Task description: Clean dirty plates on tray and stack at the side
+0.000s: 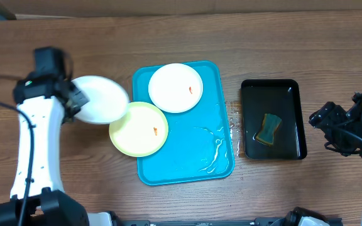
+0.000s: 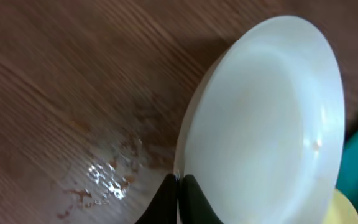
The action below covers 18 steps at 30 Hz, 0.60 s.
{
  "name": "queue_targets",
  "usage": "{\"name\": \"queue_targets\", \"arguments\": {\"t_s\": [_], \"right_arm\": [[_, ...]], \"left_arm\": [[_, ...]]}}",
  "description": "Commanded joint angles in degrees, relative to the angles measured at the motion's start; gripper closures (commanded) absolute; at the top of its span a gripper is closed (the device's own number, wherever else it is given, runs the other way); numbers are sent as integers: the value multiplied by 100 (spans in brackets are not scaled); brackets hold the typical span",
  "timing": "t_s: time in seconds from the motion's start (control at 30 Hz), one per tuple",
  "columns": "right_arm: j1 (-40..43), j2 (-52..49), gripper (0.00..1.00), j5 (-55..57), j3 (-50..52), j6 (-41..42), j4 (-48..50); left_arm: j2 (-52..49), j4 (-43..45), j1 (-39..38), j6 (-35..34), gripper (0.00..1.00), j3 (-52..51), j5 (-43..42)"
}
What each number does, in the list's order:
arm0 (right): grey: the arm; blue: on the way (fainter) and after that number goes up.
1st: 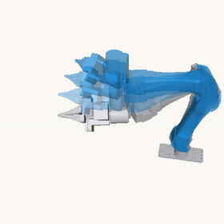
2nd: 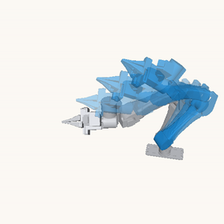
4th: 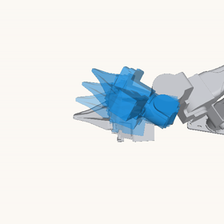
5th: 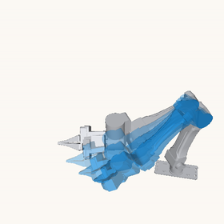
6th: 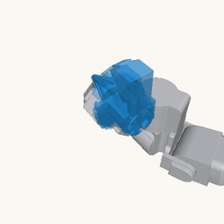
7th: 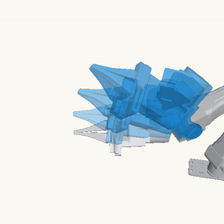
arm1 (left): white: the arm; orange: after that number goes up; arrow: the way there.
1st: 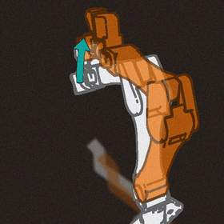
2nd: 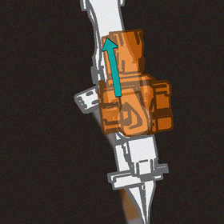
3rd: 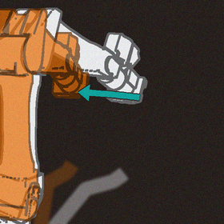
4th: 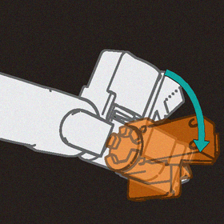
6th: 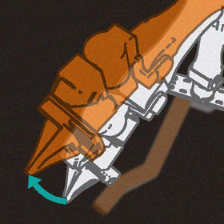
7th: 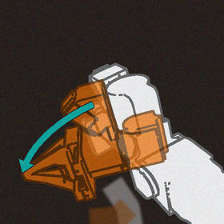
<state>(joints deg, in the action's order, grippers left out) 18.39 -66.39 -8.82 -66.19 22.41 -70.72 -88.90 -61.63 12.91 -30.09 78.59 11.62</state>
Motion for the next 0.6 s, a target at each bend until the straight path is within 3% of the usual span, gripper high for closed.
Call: {"name": "queue_targets", "arguments": {"t_s": [0.0,0.2,0.3,0.33,0.4,0.43,0.47,0.57], "right_arm": [[22,17,24,-28,-52,-37,11],[22,15,24,-31,-52,-37,33],[22,17,24,-28,-52,-39,52],[22,15,24,-28,-52,-42,59],[22,9,24,-37,-52,-39,72],[20,4,24,-50,-52,-48,76],[7,-9,24,-116,-52,-151,81],[-120,-52,25,-686,-52,-638,142]], "left_arm": [[2,741,852,-92,96,-715,-380],[0,1853,1309,155,96,-1644,-431],[0,1965,1344,162,96,-1746,-350],[0,1987,1344,186,92,-1744,-332],[4,1991,1344,184,76,-1685,-334],[7,1987,1342,190,51,-1637,-372],[11,1974,1340,282,35,-1576,-463],[11,1882,1307,743,18,-1314,-999]]}}
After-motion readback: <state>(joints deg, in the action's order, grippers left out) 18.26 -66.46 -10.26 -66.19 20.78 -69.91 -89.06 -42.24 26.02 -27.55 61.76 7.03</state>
